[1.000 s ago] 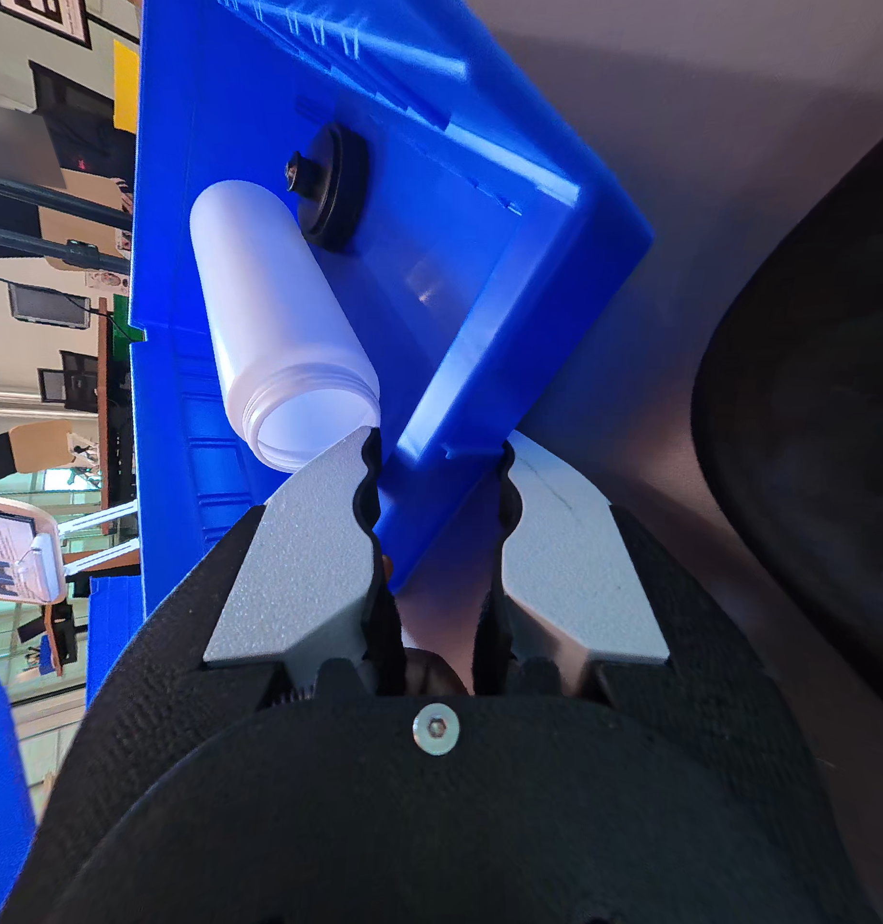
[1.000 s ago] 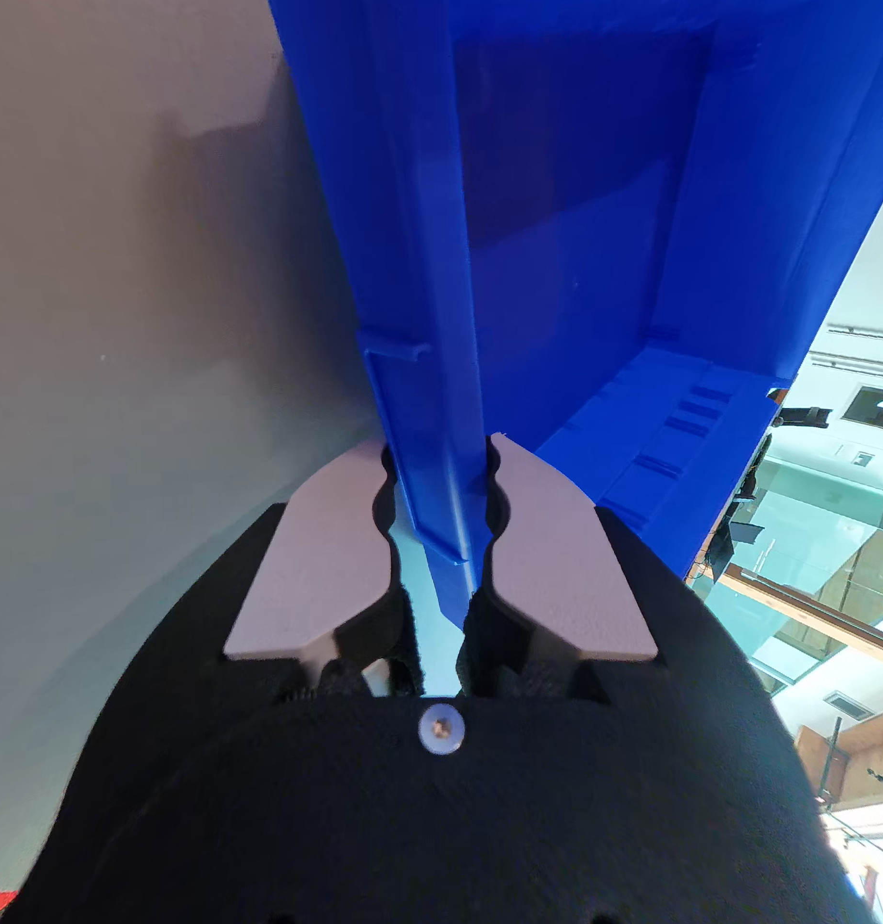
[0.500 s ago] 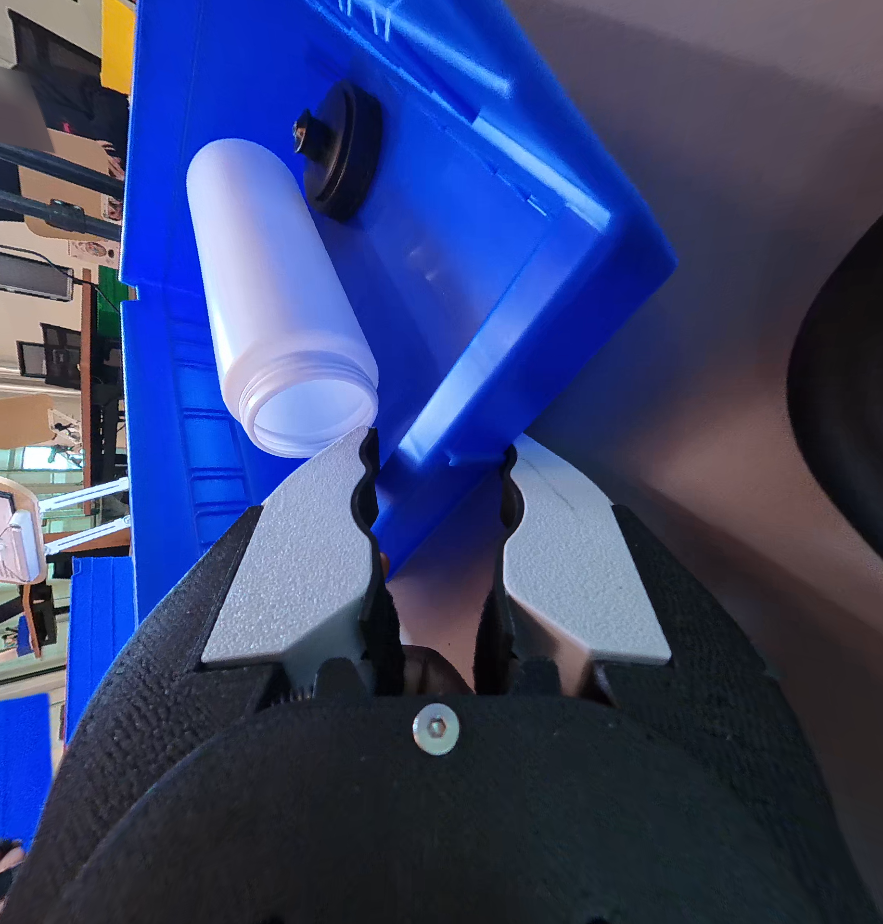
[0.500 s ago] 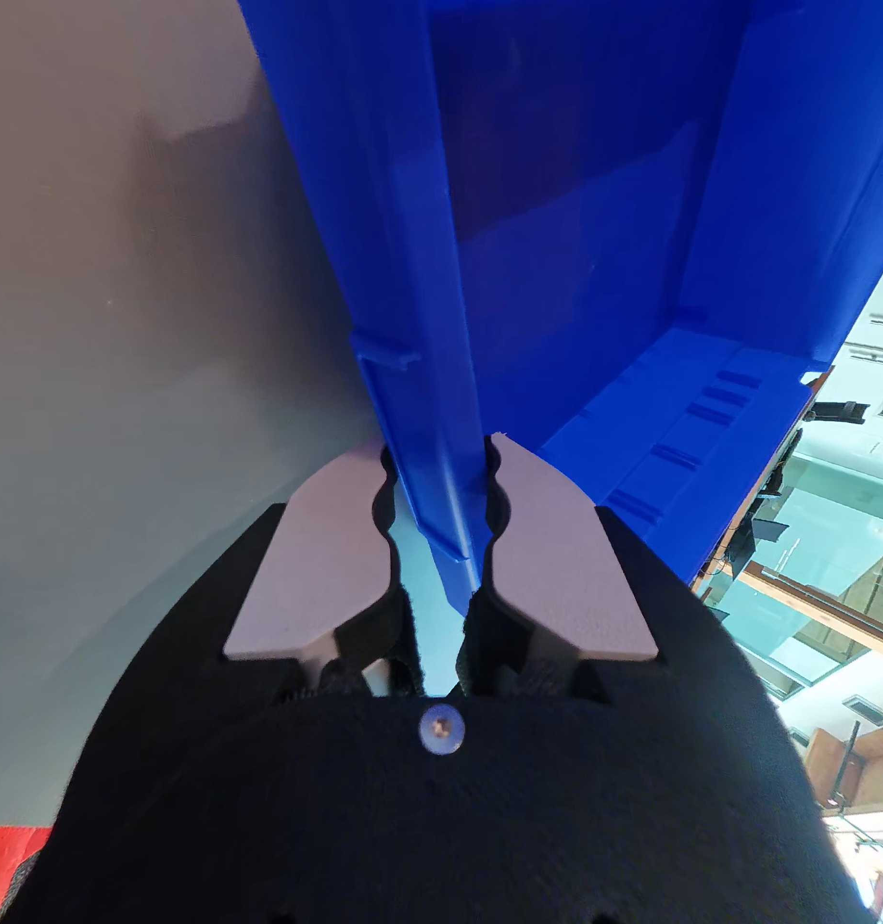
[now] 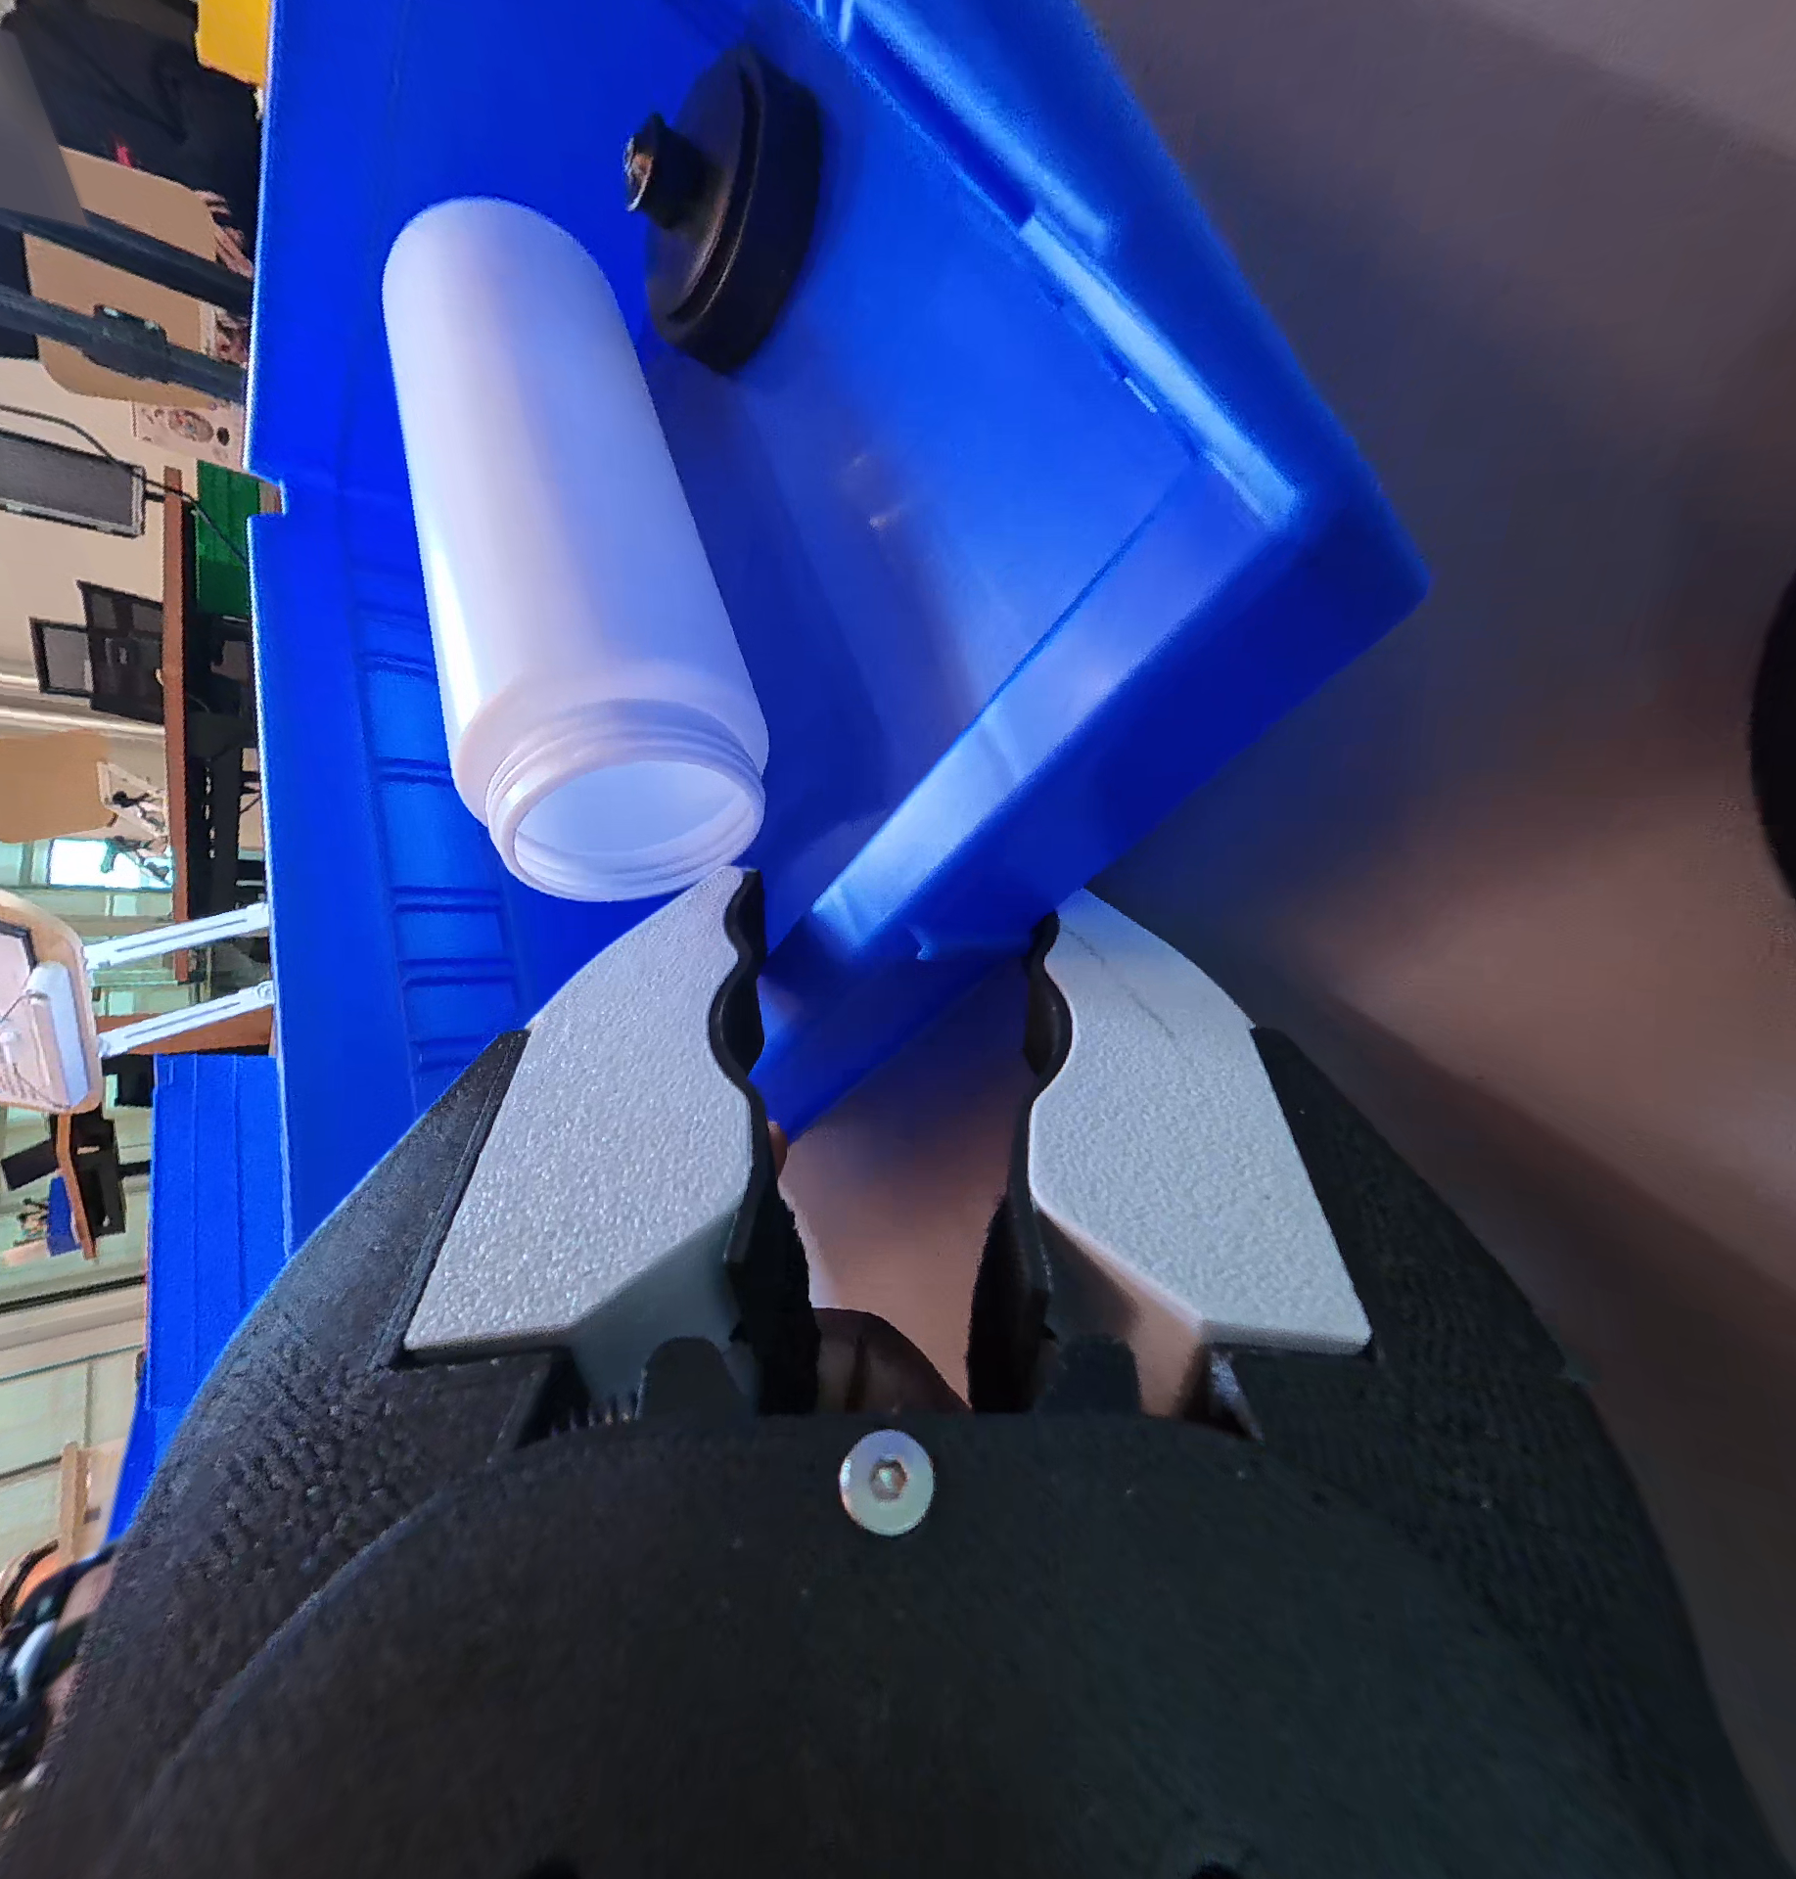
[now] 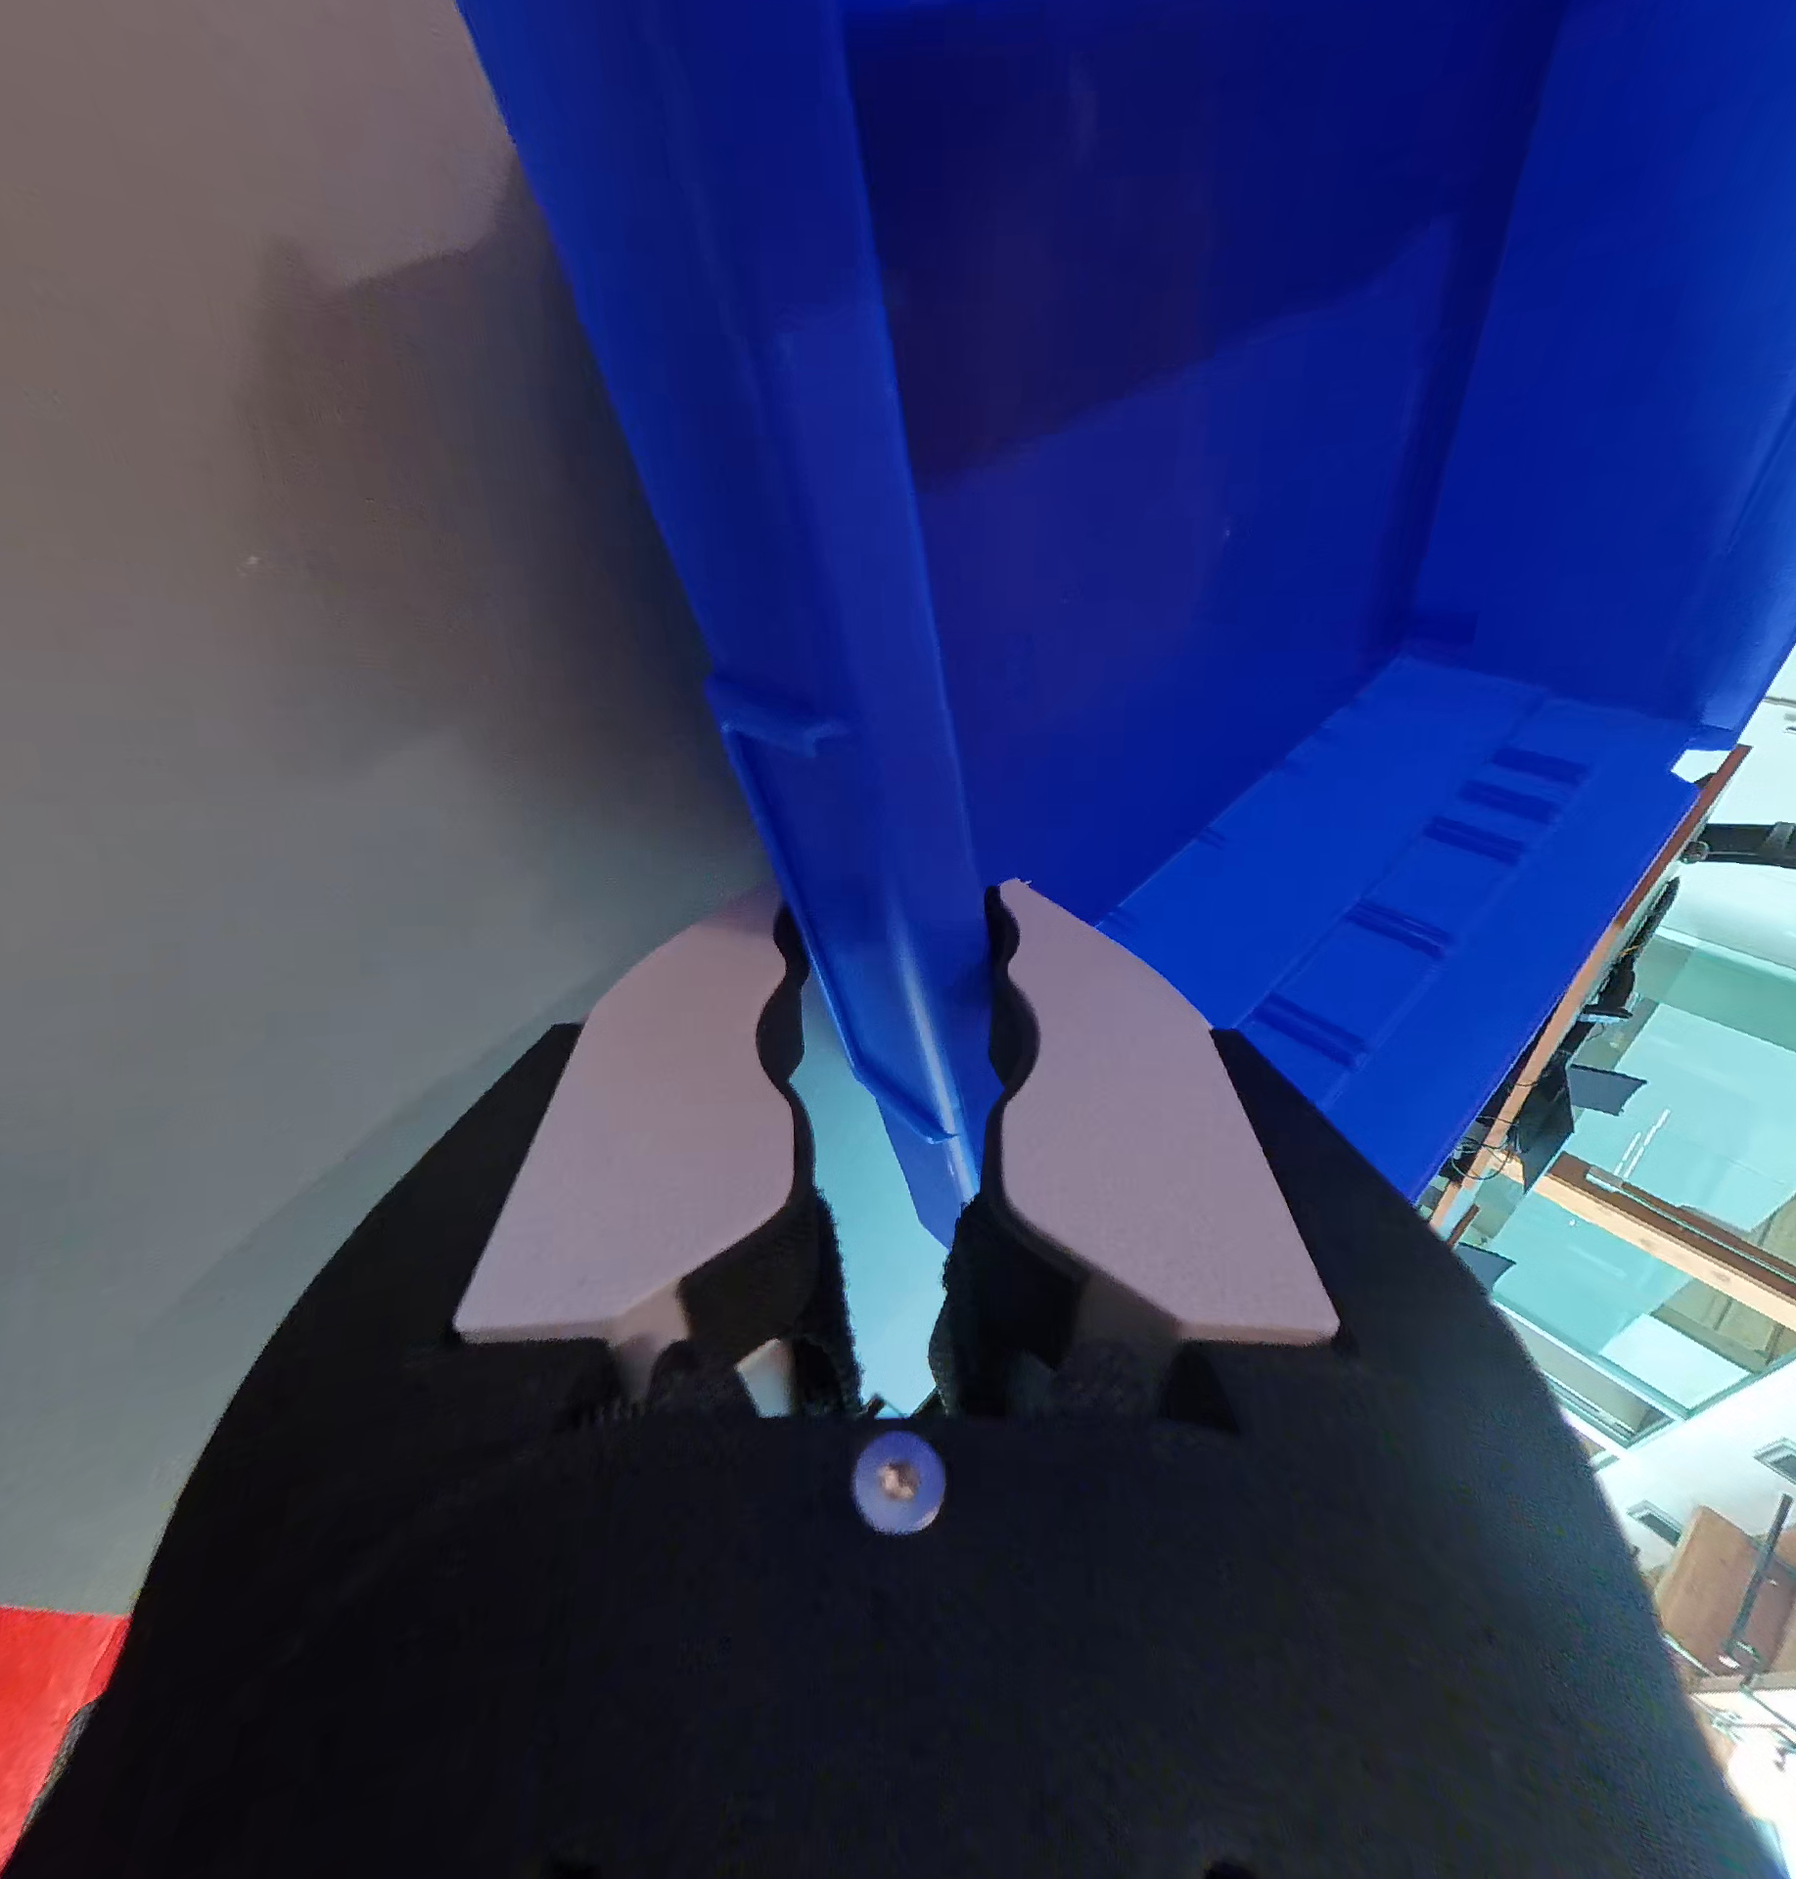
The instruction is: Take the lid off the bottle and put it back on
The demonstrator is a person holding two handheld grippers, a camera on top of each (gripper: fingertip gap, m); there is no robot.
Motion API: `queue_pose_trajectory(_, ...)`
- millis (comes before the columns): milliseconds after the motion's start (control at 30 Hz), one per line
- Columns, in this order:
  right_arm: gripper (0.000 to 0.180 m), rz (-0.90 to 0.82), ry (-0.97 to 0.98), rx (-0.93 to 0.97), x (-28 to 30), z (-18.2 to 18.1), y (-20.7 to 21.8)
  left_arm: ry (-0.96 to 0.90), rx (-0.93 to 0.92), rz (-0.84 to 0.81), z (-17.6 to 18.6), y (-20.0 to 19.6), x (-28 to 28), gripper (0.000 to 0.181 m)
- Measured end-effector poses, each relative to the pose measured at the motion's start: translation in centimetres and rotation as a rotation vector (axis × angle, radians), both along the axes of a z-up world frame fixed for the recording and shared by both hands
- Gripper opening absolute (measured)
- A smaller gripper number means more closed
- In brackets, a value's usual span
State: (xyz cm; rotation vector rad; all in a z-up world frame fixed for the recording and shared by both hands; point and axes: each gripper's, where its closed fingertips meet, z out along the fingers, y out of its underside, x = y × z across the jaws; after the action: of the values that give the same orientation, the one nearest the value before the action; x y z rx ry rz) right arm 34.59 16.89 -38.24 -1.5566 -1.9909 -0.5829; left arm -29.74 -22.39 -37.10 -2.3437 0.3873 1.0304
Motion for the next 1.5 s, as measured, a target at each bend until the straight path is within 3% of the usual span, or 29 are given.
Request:
queue_pose_trajectory(200, 0.046, 0.017, 0.089, -0.099, -0.7, 0.6, -1.4, -0.032, 0.042, 0.013, 0.2, -0.3, 0.3, 0.055)
queue_pose_trajectory(367, 0.061, 0.061, 0.331, -0.178, -3.1, 4.3, -3.2, -0.287, 0.165, -0.016, 1.1, -0.8, 2.8, 0.066)
queue_pose_trajectory(500, 0.073, 0.172, 0.551, -0.258, -6.4, 7.6, -5.6, -0.527, 0.34, -0.035, 4.0, -1.1, 4.6, 0.075)
queue_pose_trajectory(633, 0.096, 0.347, 0.77, -0.488, -10.9, 10.5, -10.4, -0.581, 0.523, 0.087, 8.1, -1.2, 2.3, 0.078)
queue_pose_trajectory(733, 0.111, 0.448, 0.812, -0.611, -13.3, 11.5, -13.4, -0.406, 0.458, 0.069, 9.0, -1.0, 0.3, 0.075)
queue_pose_trajectory(900, 0.114, 0.58, 0.792, -0.634, -15.7, 12.5, -16.5, 0.099, 0.19, -0.036, 8.9, 0.6, -5.3, 0.062)
queue_pose_trajectory(1167, 0.112, 0.615, 0.755, -0.58, -16.6, 12.6, -16.9, 0.22, -0.051, -0.161, 5.5, 3.3, -8.4, 0.061)
queue_pose_trajectory(1267, 0.109, 0.653, 0.798, -0.577, -17.5, 13.2, -17.0, 0.339, -0.049, -0.153, 5.4, 4.2, -9.2, 0.051)
queue_pose_trajectory(1367, 0.107, 0.714, 0.86, -0.575, -18.8, 14.1, -17.2, 0.415, 0.073, -0.141, 6.7, 4.8, -9.1, 0.009)
queue_pose_trajectory(1500, 0.101, 0.784, 0.93, -0.553, -21.1, 14.9, -17.4, 0.395, 0.255, -0.089, 10.3, 4.7, -9.3, 0.006)
